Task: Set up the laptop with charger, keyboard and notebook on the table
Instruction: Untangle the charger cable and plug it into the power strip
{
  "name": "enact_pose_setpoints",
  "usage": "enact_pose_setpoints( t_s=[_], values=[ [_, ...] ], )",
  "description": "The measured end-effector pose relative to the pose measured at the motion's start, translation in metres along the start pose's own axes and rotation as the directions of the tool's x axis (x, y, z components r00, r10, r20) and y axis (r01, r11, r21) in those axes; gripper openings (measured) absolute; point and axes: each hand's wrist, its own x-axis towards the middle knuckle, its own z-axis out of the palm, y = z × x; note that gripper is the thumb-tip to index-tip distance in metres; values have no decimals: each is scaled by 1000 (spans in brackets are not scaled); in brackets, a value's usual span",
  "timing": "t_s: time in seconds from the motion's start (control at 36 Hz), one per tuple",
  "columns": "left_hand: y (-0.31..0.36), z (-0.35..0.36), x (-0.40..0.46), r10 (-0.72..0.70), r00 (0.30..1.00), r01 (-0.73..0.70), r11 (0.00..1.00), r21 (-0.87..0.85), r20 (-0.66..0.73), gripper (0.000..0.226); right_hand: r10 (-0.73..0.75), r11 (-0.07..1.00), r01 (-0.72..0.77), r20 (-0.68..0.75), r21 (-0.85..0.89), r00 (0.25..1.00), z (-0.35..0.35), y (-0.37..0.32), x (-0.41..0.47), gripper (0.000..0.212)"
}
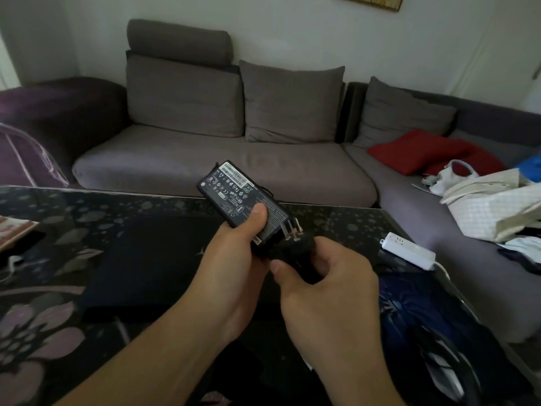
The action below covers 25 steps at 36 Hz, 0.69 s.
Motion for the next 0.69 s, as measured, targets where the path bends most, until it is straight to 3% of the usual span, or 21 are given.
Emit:
enact_pose_setpoints(
  t_s=[0.14, 0.31, 0.69],
  values=[
    [-9, -1, -2, -34, 999, 33, 999, -8, -28, 40, -3, 999, 5, -43, 46, 999, 4, 7, -3, 21],
    [-16, 6, -14, -53, 993, 48, 998, -49, -107, 37, -50, 998, 46, -116, -36, 992, 11, 12, -9, 33],
    [-17, 6, -19, -78, 985, 65, 994, -91, -155, 34, -29, 999, 24, -141, -39, 990, 17, 12, -12, 31]
  ],
)
